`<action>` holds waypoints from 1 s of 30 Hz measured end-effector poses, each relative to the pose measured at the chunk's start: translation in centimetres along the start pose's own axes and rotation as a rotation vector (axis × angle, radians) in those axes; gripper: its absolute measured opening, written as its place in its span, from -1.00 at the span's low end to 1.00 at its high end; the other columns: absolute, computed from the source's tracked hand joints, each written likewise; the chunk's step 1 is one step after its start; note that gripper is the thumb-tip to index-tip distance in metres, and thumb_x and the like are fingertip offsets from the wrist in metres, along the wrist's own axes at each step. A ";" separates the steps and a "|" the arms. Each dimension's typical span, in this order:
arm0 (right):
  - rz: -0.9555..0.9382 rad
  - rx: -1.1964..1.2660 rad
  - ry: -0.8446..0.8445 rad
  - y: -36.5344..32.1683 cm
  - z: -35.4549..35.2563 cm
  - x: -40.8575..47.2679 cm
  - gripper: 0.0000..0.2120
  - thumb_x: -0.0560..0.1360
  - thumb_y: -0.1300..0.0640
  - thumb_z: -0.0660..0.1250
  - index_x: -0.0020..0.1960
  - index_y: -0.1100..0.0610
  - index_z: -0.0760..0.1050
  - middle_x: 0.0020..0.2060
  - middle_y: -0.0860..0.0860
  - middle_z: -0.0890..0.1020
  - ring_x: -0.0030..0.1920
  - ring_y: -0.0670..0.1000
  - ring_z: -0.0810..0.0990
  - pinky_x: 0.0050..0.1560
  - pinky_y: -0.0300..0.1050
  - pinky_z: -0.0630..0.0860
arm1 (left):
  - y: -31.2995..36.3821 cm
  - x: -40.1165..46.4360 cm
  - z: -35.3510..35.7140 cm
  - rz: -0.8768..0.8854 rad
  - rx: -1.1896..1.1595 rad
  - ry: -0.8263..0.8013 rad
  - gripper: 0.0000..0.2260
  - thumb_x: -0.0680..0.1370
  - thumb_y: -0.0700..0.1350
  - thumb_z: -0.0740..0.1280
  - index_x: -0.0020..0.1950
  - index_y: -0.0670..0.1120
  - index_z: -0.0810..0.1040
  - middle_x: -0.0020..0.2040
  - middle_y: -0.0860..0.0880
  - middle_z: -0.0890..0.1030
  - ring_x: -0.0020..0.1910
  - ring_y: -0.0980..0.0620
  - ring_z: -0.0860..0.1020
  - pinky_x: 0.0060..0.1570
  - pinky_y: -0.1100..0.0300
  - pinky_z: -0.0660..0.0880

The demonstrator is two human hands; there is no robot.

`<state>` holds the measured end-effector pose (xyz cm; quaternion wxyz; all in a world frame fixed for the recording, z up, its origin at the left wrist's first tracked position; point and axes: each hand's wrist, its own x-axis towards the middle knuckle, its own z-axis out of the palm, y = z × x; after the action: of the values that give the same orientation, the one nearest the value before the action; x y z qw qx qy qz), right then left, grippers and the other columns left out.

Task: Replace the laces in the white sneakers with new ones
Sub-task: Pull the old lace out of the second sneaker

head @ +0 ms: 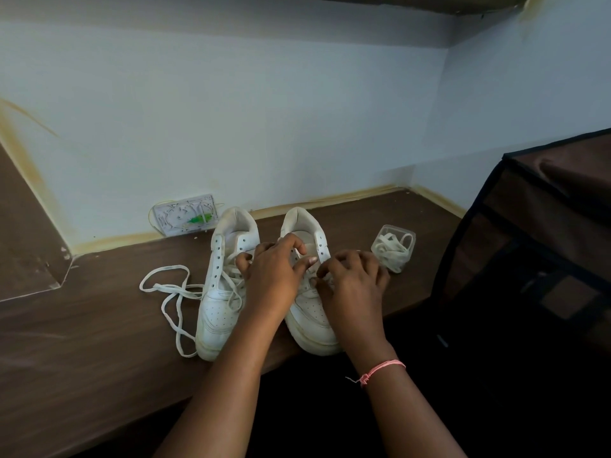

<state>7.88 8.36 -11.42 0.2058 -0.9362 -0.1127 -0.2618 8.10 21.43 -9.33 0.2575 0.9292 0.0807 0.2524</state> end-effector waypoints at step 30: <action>0.371 0.097 0.159 3.7 -2.1 1.9 -0.90 0.51 0.03 0.35 -0.08 0.06 0.52 0.06 0.09 0.58 0.17 0.22 0.42 0.14 0.11 0.34 | 0.2 -0.1 -0.2 -0.032 -0.017 -0.015 -0.85 0.54 0.18 0.32 0.00 0.16 0.46 -0.26 0.20 0.49 0.37 0.07 0.37 0.29 -0.05 -0.06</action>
<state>9.72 4.34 -10.00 0.3034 -0.9063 0.0661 -0.2868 7.95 21.35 -9.12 0.2701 0.9274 0.0915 0.2420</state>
